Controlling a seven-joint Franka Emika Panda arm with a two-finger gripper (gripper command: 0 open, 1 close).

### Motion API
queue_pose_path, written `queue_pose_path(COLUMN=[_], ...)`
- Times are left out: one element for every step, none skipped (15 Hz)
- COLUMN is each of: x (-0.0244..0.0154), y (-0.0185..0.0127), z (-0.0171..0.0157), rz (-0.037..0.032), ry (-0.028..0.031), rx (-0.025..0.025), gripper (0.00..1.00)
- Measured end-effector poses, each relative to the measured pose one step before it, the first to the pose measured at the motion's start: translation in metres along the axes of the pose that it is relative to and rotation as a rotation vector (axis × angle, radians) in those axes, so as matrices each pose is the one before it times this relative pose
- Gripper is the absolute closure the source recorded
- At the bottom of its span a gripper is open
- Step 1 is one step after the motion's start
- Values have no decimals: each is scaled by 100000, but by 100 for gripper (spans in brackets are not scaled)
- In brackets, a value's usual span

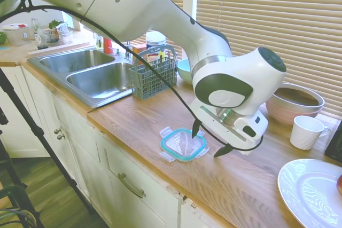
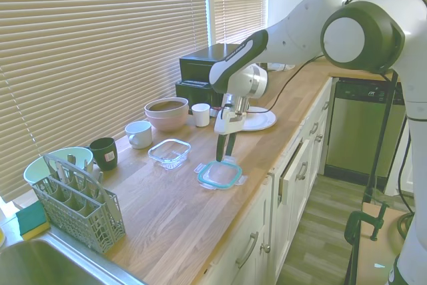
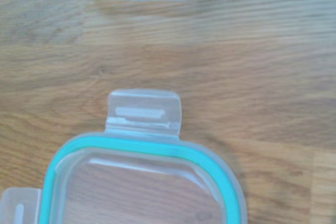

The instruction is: Cover the lid of the food container

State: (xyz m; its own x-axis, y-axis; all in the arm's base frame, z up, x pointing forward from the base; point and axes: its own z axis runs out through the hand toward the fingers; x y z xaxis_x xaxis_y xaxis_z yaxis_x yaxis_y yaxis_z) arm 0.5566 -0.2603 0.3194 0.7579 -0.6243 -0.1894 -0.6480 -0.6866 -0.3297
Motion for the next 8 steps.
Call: queue_pose_path(x=[-18, -111, -118, -97, -88, -57, -58, -100], y=[-386, -365, -358, -295, -217, -99, -112, -126], z=[164, 176, 151, 94, 60, 45, 30, 61], rz=[-294, -241, -38, 93, 33, 186, 62, 263], ry=[-801, -381, -328, -180, -165, -235, -124, -183], rx=[-204, -749, -1078, -1031, -593, -413, -600, -687], gripper=[0, 0, 0, 0, 0, 0, 0, 0])
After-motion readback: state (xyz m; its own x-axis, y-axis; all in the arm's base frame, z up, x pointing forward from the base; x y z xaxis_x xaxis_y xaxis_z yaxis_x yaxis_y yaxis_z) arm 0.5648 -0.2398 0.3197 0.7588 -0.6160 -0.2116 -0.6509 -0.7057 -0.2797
